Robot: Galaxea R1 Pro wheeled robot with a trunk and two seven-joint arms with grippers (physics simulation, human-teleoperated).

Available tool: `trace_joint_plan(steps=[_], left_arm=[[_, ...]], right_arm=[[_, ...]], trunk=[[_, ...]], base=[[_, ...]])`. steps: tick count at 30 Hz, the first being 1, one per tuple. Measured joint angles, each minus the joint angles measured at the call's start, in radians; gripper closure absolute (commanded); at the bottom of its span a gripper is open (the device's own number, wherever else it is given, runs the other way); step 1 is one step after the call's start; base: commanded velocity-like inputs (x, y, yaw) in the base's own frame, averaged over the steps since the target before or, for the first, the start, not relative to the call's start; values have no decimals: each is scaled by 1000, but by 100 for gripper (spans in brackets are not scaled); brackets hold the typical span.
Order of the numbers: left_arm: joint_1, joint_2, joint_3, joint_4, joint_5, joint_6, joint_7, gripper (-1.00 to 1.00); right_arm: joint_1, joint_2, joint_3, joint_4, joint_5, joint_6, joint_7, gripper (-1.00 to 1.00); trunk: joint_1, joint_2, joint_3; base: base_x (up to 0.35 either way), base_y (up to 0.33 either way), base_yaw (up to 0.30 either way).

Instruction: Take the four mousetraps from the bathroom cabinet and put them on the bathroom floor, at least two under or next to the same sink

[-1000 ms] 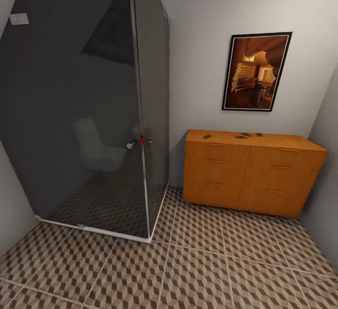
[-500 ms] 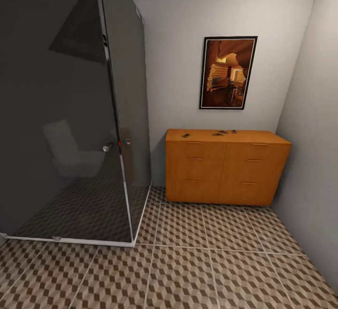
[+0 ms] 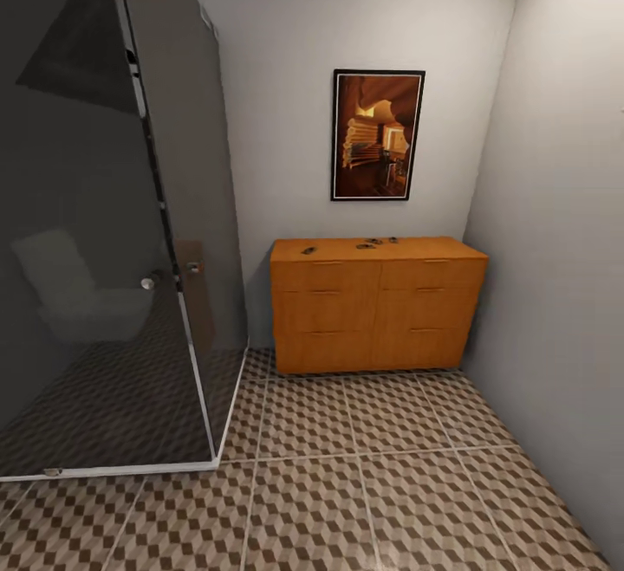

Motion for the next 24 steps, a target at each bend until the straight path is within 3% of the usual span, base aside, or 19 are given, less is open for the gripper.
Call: trace_joint_plan(steps=[24], left_arm=[[0,-1,-1,0,4,12,0,-100]], right_arm=[[0,0,3,0,1,8,0,-100]], trunk=[[0,0,0]], base=[[278,-109,-21]])
